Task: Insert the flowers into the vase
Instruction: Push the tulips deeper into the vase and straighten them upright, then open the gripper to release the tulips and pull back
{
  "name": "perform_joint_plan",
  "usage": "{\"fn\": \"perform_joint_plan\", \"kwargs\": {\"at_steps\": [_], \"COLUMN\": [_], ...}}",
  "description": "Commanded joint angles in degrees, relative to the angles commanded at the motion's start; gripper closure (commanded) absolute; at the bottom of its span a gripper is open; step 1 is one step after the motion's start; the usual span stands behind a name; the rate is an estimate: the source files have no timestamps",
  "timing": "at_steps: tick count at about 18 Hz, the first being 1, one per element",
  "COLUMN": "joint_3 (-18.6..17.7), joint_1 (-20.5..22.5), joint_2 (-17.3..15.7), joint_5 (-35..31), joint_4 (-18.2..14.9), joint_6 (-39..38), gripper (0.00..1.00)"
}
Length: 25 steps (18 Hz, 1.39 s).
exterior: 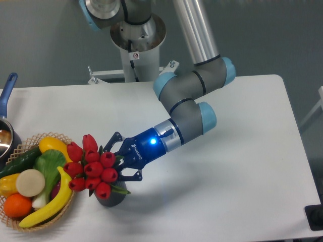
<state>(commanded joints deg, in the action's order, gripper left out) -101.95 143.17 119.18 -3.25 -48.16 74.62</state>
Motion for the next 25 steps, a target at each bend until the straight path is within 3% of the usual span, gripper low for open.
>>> {"fn": "perform_joint_plan", "kwargs": {"at_steps": [6, 7, 12, 14, 17, 24, 25], "joint_3": [-0.18, -0.18, -0.26, -0.35, -0.88, -1.58, -1.76], "joint_1": [0.00, 0.00, 0.35, 0.44, 0.53, 1.05, 1.32], "joint_2": [0.09, 0.09, 0.00, 0.00, -0.18, -0.53, -0.70], "joint_5": [-0.18, -0.18, -0.18, -0.18, -0.26, -1.49, -1.76], "joint_4": [0.00, 0.09, 0.09, 0.09, 0.09, 0.09, 0.09], "joint_6": [0.00, 0.09, 0.09, 0.09, 0.17, 3.07, 3.16], "gripper": [0.59, 0.51, 0.39, 0.29, 0.27, 0.00, 0.00]}}
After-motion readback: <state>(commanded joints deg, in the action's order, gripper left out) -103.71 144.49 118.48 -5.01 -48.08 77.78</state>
